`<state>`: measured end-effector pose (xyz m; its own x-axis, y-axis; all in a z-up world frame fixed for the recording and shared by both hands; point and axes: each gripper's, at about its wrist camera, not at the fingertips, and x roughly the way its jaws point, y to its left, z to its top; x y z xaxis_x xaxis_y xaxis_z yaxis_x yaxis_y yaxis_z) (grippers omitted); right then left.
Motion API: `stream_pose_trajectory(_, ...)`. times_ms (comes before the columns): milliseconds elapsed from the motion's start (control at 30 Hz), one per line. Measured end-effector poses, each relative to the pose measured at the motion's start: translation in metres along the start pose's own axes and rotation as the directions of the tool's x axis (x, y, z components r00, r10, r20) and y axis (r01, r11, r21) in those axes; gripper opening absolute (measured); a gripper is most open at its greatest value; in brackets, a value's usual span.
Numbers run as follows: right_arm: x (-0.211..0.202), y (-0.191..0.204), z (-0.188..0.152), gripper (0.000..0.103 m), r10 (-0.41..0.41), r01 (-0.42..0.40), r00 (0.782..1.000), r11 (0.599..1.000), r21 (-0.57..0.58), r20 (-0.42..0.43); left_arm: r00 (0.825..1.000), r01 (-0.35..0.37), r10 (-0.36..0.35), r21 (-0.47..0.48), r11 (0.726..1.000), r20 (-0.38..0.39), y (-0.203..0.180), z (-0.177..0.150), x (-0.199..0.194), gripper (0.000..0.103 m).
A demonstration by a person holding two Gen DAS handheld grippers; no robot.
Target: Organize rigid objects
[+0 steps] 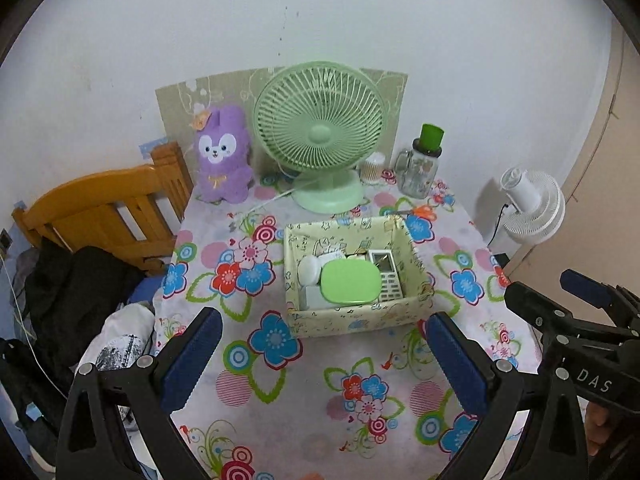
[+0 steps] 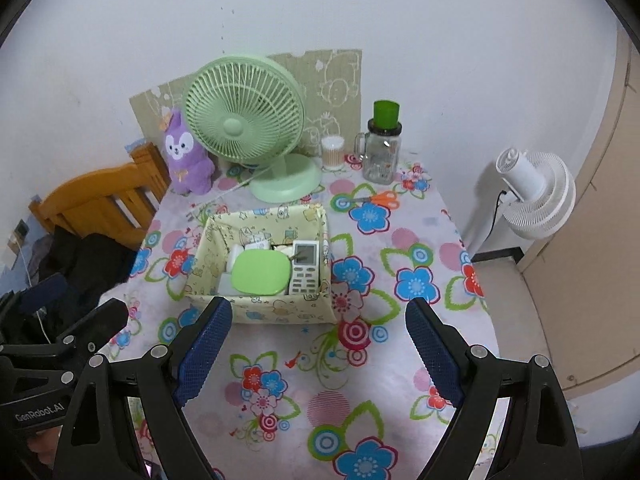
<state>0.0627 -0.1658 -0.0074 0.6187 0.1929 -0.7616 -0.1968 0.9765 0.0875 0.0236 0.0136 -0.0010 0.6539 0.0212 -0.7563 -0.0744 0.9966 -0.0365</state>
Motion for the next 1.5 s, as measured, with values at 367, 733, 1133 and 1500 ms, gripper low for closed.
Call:
stream_pose_trajectory(367,-0.038,0.006,0.004,0.091,-0.01,0.012,0.996,1.0,-0.025,0.087,0.999,-0.008,0.008,-0.01,1.0,0.045,-0.005,-0.001,-0.03,0.103)
stream_pose_trajectory(733,-0.05,0.006,-0.005,0.091,-0.015,0.017,0.994,1.0,-0.022,0.105,0.998,-0.022,0.023,-0.021,1.0,0.055,-0.005,-0.009,-0.041,0.103)
stream_pose_trajectory(1133,-0.052,0.014,-0.006,0.091,0.0,0.005,0.992,0.999,-0.035,0.126,0.998,-0.038,0.04,-0.05,0.998,0.058,0.002,-0.01,-0.047,0.103)
stream_pose_trajectory(1500,-0.054,0.016,-0.004,0.091,0.018,-0.011,0.992,0.999,-0.053,0.124,0.997,-0.038,0.041,-0.054,0.998,0.062,0.003,-0.011,-0.051,0.103)
